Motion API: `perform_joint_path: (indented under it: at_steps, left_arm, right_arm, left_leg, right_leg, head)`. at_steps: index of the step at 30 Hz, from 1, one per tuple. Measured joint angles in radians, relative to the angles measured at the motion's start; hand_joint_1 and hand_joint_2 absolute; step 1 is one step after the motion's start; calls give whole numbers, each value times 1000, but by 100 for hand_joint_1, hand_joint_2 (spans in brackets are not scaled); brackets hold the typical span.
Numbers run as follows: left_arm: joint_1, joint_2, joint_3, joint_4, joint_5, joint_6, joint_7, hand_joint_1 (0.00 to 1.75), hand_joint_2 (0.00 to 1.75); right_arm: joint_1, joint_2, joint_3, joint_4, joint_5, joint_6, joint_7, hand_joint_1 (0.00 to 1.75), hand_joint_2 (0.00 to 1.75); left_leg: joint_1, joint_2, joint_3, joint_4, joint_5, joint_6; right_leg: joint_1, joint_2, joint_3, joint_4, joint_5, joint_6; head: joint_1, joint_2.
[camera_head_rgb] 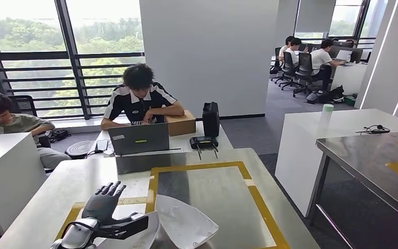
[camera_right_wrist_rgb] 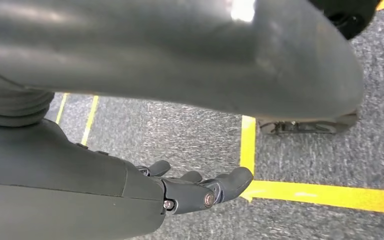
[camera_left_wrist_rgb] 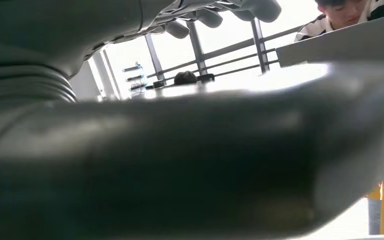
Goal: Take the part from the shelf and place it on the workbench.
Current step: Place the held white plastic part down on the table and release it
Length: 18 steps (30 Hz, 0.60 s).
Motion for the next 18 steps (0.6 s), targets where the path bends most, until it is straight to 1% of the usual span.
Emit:
perform_joint_path:
  at_steps: [1,2,3,4,5,6,8,9,10,11,12,13,14,15,16,17,18]
  left_arm:
    - [0,0,1,0,0,0,0,0,175]
    - [0,0,1,0,-1,1,0,0,175]
    - [0,0,2,0,-1,1,-1,0,175]
    - [0,0,2,0,-1,1,-1,0,175]
    - [0,0,3,0,-1,1,-1,0,175]
    - [0,0,4,0,-1,2,-1,0,175]
    - [3,3,7,1,-1,4,-1,0,175]
    - [7,5,7,2,-2,6,-1,0,175]
    - [11,6,8,2,-2,7,-1,0,175]
    - [13,7,8,3,-3,8,-1,0,175]
    - [14,7,8,2,-4,9,-1,0,175]
    - [13,7,8,1,-7,9,-1,0,175]
    - [10,6,8,0,-9,10,-1,0,175]
    - [8,5,8,-1,-11,10,-1,0,175]
    - [7,4,8,-2,-14,10,-1,0,175]
    - [6,2,8,-3,-15,10,-1,0,175]
    - [6,2,9,-3,-15,10,-1,0,175]
  right_arm:
    - [0,1,0,0,1,0,0,0,0]
    - [0,1,0,0,2,0,0,0,0]
    - [0,1,0,0,3,0,0,0,0]
    - [0,1,0,0,3,0,0,0,0]
    - [0,1,0,0,4,0,-1,0,0]
    - [0,1,0,0,5,0,-1,0,0]
    - [0,0,0,0,8,0,-1,0,0]
    - [0,0,0,0,9,0,-1,0,0]
    - [1,0,0,0,11,0,-1,0,0]
    - [1,0,0,0,11,0,-1,0,0]
    - [1,0,0,0,11,0,-1,0,0]
    - [0,0,0,0,11,0,-1,0,0]
    - [-1,0,0,0,11,0,-1,0,0]
    - [-2,0,0,0,11,0,-1,0,0]
    - [-2,0,0,0,11,0,-1,0,0]
    - [-3,0,0,0,11,0,-1,0,0]
    - [-2,0,0,0,11,0,-1,0,0]
  left_leg:
    - [-1,-1,-2,1,1,-7]
    - [0,-2,-3,1,2,-13]
    - [2,-2,-5,2,1,-19]
    - [4,-2,-10,11,-9,-24]
    - [5,-2,-21,36,-29,-27]
    - [6,-2,-40,80,-59,-29]
    - [5,-2,-89,204,-125,-30]
    - [5,-2,-105,251,-143,-29]
    - [5,-2,-108,267,-143,-26]
    - [5,-2,-91,244,-126,-22]
    - [3,-2,-58,188,-98,-17]
    - [1,-2,-20,118,-76,-11]
    - [-2,-2,11,59,-59,-8]
    - [-5,-2,30,19,-49,-4]
    - [-9,-2,35,3,-47,-1]
    - [-13,-2,33,2,-41,3]
    - [-13,-1,30,-1,-33,10]
  right_leg:
    - [4,2,0,1,-2,-9]
    - [5,3,-3,1,0,-20]
    - [6,2,-4,1,3,-28]
    - [7,1,-5,-1,6,-36]
    - [7,1,-7,-3,10,-43]
    - [7,0,-10,-4,13,-49]
    - [10,0,-18,-5,20,-57]
    - [13,0,-23,-5,23,-59]
    - [15,0,-28,-5,27,-60]
    - [17,0,-33,-4,32,-59]
    - [18,0,-37,-4,36,-58]
    - [18,0,-40,-4,41,-55]
    - [20,-1,-43,-4,46,-50]
    - [20,-1,-45,-4,51,-44]
    - [20,-2,-46,-6,56,-38]
    - [19,-2,-47,-10,62,-30]
    - [17,-2,-48,-12,67,-23]
  head:
    - [0,0]
    - [-1,0]
    - [-1,0]
    - [-1,0]
    - [-1,0]
    - [-1,0]
    - [-1,0]
    - [-1,0]
    - [-1,0]
    - [-1,0]
    - [-1,0]
    - [-1,0]
    - [-1,0]
    - [-1,0]
    - [-1,0]
    - [-1,0]
    - [-1,0]
